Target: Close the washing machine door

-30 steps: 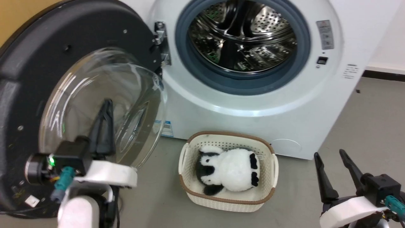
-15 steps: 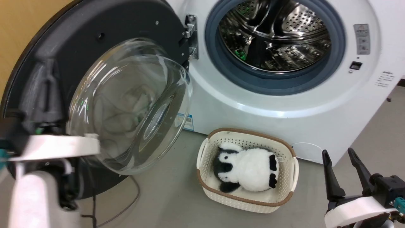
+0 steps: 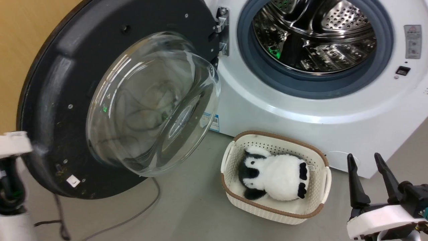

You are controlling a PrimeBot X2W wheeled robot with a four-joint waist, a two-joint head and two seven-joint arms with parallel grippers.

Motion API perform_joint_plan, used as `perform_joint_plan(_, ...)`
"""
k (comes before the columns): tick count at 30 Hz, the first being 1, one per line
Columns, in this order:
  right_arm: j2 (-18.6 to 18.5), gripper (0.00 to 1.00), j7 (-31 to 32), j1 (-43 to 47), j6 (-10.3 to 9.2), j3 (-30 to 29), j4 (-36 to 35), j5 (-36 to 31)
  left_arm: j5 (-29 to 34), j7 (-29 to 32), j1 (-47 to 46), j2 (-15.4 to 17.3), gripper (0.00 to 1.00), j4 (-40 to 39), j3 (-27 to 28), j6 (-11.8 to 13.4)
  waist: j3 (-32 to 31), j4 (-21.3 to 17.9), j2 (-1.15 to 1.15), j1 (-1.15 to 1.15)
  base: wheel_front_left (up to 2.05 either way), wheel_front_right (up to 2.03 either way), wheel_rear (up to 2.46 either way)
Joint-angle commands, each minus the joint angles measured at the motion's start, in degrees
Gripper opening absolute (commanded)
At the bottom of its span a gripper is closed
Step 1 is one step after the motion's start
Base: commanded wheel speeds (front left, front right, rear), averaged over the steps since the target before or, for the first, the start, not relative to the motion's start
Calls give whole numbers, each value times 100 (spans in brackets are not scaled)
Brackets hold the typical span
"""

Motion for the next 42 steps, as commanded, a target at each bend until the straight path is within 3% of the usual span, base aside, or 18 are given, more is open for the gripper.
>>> perform_joint_plan(1,8,100,-46,-120,2,-30,11,42,-44,-50,-125,64,0,19,92,-44,15,26,0,0,0,0,0)
perform_joint_plan(7,9,100,-118,-117,3,-141,63,122,-745,12,-247,80,0,868,389,-82,43,174,0,0,0,0,0)
perform_joint_plan(16,10,100,-226,-115,3,-246,121,215,-2283,1101,-578,23,0,2069,709,-138,94,398,0,0,0,0,0)
perform_joint_plan(23,11,100,-310,-132,3,-347,130,281,-3099,1659,-611,-61,0,2590,838,-182,121,563,0,0,0,0,0)
perform_joint_plan(36,13,100,-466,-252,4,-729,158,403,-4363,2573,-199,-577,0,2556,471,-264,216,886,0,0,0,0,0)
perform_joint_plan(42,14,100,-537,-236,4,-865,162,482,-4865,3154,291,-684,0,2041,-112,-301,220,1033,0,0,0,0,0)
